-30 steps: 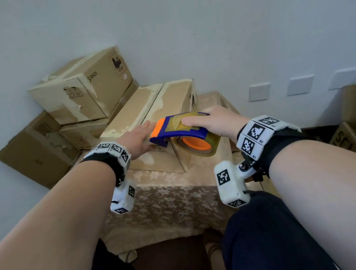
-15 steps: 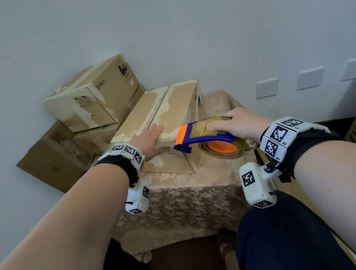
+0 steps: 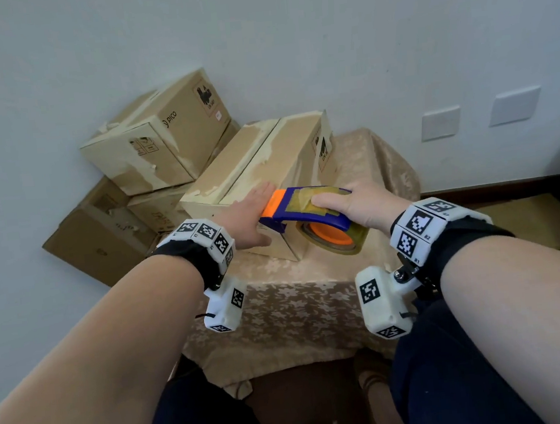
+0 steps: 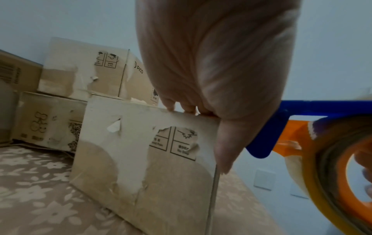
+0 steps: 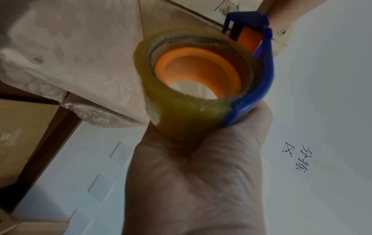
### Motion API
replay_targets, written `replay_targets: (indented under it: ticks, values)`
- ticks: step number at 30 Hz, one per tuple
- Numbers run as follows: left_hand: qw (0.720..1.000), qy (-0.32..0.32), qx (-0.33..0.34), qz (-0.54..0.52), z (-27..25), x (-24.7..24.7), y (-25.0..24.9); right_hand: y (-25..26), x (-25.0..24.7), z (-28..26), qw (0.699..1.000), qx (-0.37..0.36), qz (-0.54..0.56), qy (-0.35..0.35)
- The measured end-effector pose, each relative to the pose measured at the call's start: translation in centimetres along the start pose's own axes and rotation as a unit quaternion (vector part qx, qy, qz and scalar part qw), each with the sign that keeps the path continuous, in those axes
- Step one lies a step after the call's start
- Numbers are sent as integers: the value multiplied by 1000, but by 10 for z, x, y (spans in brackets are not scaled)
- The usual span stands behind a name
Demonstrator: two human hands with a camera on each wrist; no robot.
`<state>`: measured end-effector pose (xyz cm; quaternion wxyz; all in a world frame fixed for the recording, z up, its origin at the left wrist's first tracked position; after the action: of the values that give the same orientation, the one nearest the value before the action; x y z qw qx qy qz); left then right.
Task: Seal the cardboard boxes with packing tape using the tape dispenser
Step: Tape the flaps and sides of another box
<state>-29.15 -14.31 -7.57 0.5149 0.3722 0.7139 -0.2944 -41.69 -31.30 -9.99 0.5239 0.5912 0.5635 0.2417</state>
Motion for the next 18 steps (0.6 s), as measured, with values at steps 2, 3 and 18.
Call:
replay_targets:
  ticks: [2,3,18]
  values:
    - [1000,-8,0,-1,0,0,1,-4,1,1,1000,2,16,2]
    - [1000,-8,0,1,0,0,0,-7,0,1,1000,2,22,6]
    - [999,-6,-36,23,1,0,-10,-22,-29,-33,994,-50,90,34]
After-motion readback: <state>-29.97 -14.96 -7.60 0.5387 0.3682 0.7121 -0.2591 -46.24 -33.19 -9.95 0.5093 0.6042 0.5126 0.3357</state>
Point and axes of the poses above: each hand's wrist, its own z-axis towards the middle knuckle, its own x-axis out of the palm, y = z × x, the point moved 3 cm from there along z, towards the middle knuckle, and after that the axes turned 9 degrees about x, right-handed, at the moved point
